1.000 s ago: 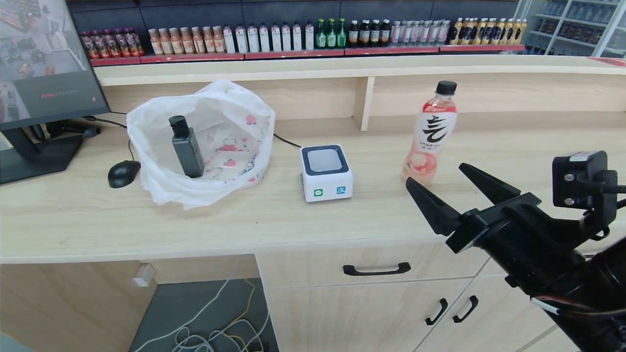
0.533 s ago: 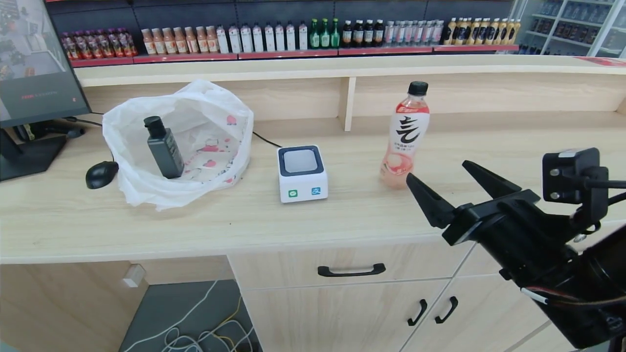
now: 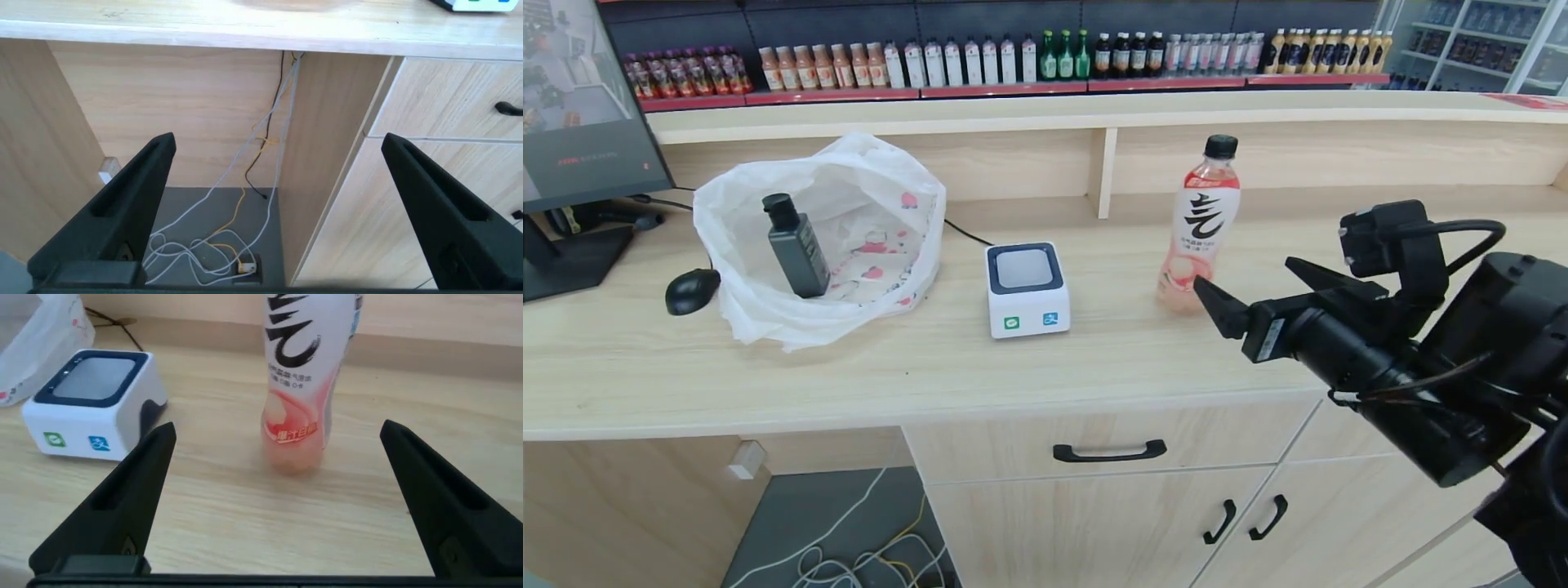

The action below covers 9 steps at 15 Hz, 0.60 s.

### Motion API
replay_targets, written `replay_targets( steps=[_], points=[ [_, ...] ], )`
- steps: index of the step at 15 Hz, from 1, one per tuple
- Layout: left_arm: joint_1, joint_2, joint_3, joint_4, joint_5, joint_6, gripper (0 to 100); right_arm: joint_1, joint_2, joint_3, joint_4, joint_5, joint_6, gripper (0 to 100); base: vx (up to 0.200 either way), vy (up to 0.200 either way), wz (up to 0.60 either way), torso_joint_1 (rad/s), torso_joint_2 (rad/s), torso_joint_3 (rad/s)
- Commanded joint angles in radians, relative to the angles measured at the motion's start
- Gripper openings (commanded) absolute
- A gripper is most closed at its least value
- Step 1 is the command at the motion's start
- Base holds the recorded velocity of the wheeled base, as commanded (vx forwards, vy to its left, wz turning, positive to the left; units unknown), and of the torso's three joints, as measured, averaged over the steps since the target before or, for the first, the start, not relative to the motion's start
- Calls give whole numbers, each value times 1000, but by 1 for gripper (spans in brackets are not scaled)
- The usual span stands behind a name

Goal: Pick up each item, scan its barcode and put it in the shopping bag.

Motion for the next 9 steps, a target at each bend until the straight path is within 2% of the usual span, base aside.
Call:
replay_targets(
  steps=[1, 9],
  points=[
    [0, 0, 0, 0, 0, 0, 100, -32, 25, -83, 46, 7, -8, 100, 0, 0, 0, 0, 0, 0],
    [0, 0, 0, 0, 0, 0, 100, -118, 160, -250, 64, 2, -15, 100, 0, 0, 0, 0, 0, 0]
  ],
)
